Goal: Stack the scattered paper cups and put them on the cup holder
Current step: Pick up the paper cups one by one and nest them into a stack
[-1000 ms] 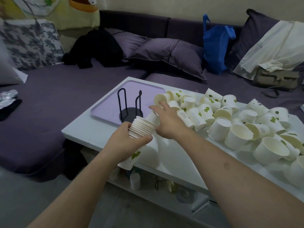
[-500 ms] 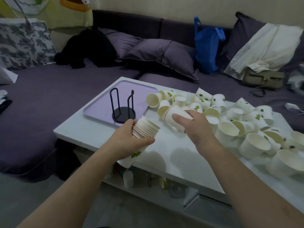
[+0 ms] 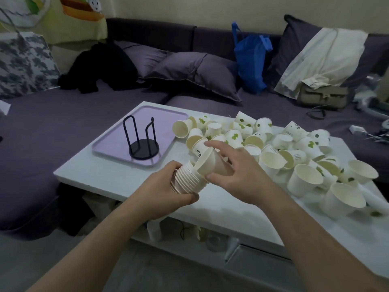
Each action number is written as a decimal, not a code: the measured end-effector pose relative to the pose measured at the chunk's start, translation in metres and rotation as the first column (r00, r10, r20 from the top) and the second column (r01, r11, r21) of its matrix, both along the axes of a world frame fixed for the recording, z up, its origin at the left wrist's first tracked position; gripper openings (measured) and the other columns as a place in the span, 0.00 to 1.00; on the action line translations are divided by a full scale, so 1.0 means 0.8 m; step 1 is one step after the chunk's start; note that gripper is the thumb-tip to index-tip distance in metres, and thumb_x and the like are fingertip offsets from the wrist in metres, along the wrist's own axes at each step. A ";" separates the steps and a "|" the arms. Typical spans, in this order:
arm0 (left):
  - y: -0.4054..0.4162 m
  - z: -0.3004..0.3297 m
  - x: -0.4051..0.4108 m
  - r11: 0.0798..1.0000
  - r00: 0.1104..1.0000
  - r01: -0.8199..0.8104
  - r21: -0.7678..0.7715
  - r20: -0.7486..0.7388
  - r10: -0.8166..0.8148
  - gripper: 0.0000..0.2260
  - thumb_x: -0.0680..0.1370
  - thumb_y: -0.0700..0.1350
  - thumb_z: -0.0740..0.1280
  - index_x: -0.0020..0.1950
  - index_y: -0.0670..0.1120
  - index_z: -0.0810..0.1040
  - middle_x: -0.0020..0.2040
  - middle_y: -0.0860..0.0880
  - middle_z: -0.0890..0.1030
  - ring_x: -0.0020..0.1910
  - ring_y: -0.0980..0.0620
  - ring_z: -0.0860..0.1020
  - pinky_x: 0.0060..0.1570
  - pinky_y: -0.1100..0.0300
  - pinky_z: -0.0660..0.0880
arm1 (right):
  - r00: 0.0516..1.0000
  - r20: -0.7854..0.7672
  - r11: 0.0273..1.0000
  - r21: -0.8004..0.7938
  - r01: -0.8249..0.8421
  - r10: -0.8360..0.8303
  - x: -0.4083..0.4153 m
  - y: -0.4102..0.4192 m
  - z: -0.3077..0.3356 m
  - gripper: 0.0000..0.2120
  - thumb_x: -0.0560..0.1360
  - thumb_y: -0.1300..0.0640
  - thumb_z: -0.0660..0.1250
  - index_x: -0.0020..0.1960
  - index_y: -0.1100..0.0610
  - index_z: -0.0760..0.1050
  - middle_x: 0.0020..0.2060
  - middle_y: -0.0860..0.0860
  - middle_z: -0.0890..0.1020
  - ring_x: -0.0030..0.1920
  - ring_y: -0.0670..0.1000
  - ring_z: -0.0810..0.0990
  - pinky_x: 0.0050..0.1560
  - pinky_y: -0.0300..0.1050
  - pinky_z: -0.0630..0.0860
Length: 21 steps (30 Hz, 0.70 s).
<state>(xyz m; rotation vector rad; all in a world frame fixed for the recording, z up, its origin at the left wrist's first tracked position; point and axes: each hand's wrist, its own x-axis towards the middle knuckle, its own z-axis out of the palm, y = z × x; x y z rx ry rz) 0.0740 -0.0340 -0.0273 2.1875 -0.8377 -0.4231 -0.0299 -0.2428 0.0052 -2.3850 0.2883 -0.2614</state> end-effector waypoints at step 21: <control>-0.006 -0.011 0.023 0.988 0.989 -0.112 -0.102 -0.111 0.100 0.26 0.72 0.59 0.80 0.64 0.58 0.72 0.52 0.55 0.81 0.49 0.56 0.81 0.45 0.60 0.78 | 0.997 -0.032 0.911 0.405 0.078 -0.071 0.043 0.017 -0.031 0.26 0.79 0.39 0.58 0.75 0.44 0.74 0.71 0.41 0.77 0.72 0.47 0.74 0.76 0.55 0.70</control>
